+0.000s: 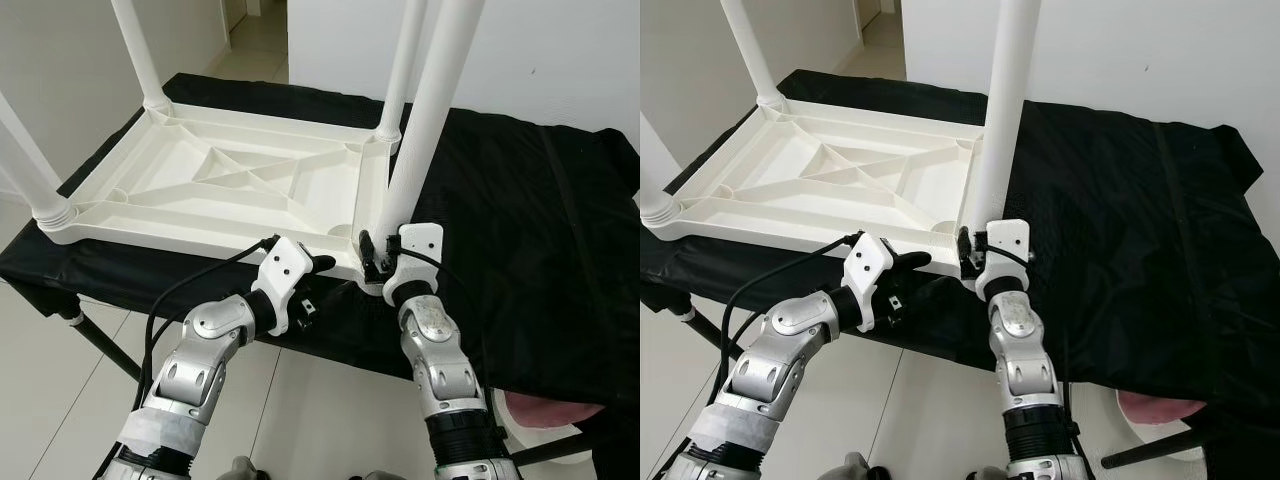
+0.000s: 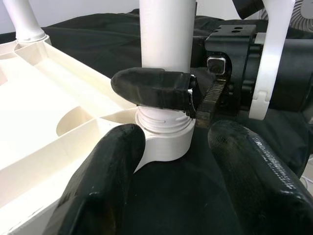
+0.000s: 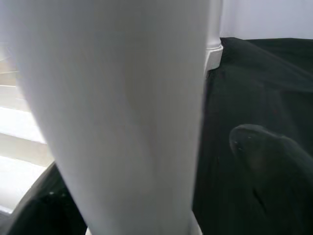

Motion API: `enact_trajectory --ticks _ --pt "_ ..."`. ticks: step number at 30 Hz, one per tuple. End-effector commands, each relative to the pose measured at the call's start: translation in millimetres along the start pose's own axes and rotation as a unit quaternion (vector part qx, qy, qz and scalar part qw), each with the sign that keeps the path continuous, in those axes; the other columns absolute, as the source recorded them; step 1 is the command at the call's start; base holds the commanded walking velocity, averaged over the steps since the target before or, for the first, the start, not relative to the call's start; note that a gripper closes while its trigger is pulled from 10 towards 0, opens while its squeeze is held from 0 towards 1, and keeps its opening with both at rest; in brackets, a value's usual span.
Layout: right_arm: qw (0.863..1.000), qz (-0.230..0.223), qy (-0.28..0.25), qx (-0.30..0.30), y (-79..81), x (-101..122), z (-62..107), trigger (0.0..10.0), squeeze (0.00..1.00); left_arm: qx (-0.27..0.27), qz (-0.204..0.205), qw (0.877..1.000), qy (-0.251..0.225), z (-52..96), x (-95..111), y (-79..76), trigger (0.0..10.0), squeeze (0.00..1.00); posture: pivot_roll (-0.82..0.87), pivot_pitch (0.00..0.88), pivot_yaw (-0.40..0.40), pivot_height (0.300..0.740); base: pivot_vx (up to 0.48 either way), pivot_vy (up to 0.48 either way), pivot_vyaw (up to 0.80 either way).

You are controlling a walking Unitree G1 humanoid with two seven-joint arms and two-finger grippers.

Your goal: Building children table

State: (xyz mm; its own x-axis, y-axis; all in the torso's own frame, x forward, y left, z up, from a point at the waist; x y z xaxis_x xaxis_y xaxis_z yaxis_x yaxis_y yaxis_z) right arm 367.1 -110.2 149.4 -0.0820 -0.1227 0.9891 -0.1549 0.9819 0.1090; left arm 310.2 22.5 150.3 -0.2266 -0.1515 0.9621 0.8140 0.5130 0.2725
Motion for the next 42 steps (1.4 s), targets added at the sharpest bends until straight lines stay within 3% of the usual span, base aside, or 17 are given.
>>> enact_trajectory --ticks 1,2,3,5,6,7,8,12,14,20,21,23,24,32,38,39,42 --pt "1.000 -0.007 0.007 0.014 -1.7 -2.8 -0.3 10.0 1.00 0.091 -0.002 0.996 0.014 2.9 -4.0 21.1 10.0 0.00 -0.09 0.033 0.004 0.740 0.000 0.000 0.00" --pt "1.000 -0.007 0.007 0.014 -1.7 -2.8 -0.3 10.0 1.00 0.091 -0.002 0.996 0.014 2.9 -4.0 21.1 10.0 0.00 -0.09 0.033 0.004 0.740 0.000 0.000 0.00" --pt "0.998 -0.007 0.019 0.052 -5.6 -4.1 -2.3 10.0 1.00 0.087 -0.005 0.996 0.014 3.5 -3.5 19.9 10.0 0.00 -0.09 0.032 0.003 0.740 0.000 0.000 0.00" --pt "0.998 -0.007 0.019 0.052 -5.6 -4.1 -2.3 10.0 1.00 0.087 -0.005 0.996 0.014 3.5 -3.5 19.9 10.0 0.00 -0.09 0.032 0.003 0.740 0.000 0.000 0.00" --pt "0.995 0.013 0.026 0.092 -8.0 -3.7 -4.1 10.0 0.57 0.083 -0.006 0.996 0.014 3.9 -3.0 18.8 10.0 0.00 -0.09 0.028 0.003 0.740 0.000 0.000 0.00" --pt "0.987 0.029 0.031 0.155 -4.8 -2.2 -5.3 10.0 0.00 0.077 -0.008 0.997 0.013 3.9 -1.7 17.4 10.0 0.00 -0.09 0.029 0.006 0.740 0.000 0.000 0.00" --pt "0.987 0.029 0.031 0.155 -4.8 -2.2 -5.3 10.0 0.00 0.077 -0.008 0.997 0.013 3.9 -1.7 17.4 10.0 0.00 -0.09 0.029 0.006 0.740 0.000 0.000 0.00" --pt "0.950 0.070 0.062 0.298 7.2 -4.9 -5.4 10.0 0.00 0.064 -0.011 0.998 0.008 3.2 2.1 14.3 10.0 0.00 -0.09 0.033 0.011 0.740 0.000 0.000 0.00" --pt "0.950 0.070 0.062 0.298 7.2 -4.9 -5.4 10.0 0.00 0.064 -0.011 0.998 0.008 3.2 2.1 14.3 10.0 0.00 -0.09 0.033 0.011 0.740 0.000 0.000 0.00" --pt "0.930 0.090 0.085 0.347 14.5 -9.7 -10.2 10.0 0.00 0.062 -0.013 0.998 0.005 2.7 5.3 16.1 10.0 0.00 -0.08 0.034 0.019 0.740 0.000 0.000 0.00" --pt "0.923 0.092 0.098 0.361 16.5 -13.1 -12.3 2.4 0.00 0.063 -0.015 0.998 0.003 2.7 7.4 17.5 10.0 0.00 -0.07 0.033 0.017 0.740 0.000 0.000 0.00" --pt "0.919 0.096 0.105 0.367 17.4 -15.2 -14.0 2.4 0.00 0.064 -0.017 0.998 0.001 2.7 8.9 18.7 10.0 0.00 -0.07 0.033 0.017 0.740 0.000 0.000 0.00" --pt "0.918 0.093 0.111 0.370 17.7 -16.6 -15.0 0.0 0.00 0.065 -0.019 0.998 0.001 3.1 9.6 19.6 10.0 0.00 -0.07 0.033 0.017 0.740 0.000 0.000 0.00" --pt "0.911 0.084 0.121 0.386 12.6 -20.1 -14.4 0.0 0.00 0.067 -0.019 0.998 0.002 5.1 10.1 19.4 10.0 0.00 -0.07 0.033 0.017 0.740 0.000 0.000 0.00" --pt "0.923 0.076 0.112 0.361 4.9 -18.9 -16.0 0.0 0.00 0.065 -0.015 0.998 0.001 4.8 10.0 18.6 10.0 0.00 -0.07 0.035 0.015 0.740 0.000 0.000 0.00" --pt "0.943 0.079 0.097 0.307 -2.4 -17.0 -21.2 10.0 0.00 0.063 -0.012 0.998 0.001 3.9 9.5 16.9 10.0 0.00 -0.08 0.046 0.013 0.740 0.000 0.000 0.00" --pt "0.943 0.079 0.097 0.307 -2.4 -17.0 -21.2 10.0 0.00 0.063 -0.012 0.998 0.001 3.9 9.5 16.9 10.0 0.00 -0.08 0.046 0.013 0.740 0.000 0.000 0.00"
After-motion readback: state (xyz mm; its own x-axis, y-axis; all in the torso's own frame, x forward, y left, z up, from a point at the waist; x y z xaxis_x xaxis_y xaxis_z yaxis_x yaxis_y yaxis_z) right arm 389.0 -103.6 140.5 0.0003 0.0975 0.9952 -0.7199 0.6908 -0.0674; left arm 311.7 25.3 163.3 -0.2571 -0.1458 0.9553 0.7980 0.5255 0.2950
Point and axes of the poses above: a point about 5 cm out from each wrist's last joint towards the gripper, its own z axis pointing back from the gripper into the wrist, its own x axis along the axis of the wrist's last joint, y = z × x, the point moved 6 cm from there along -z, pointing out of the wrist towards the gripper, and after that the axes turned 7 degrees about -z, right-handed, at the moved point
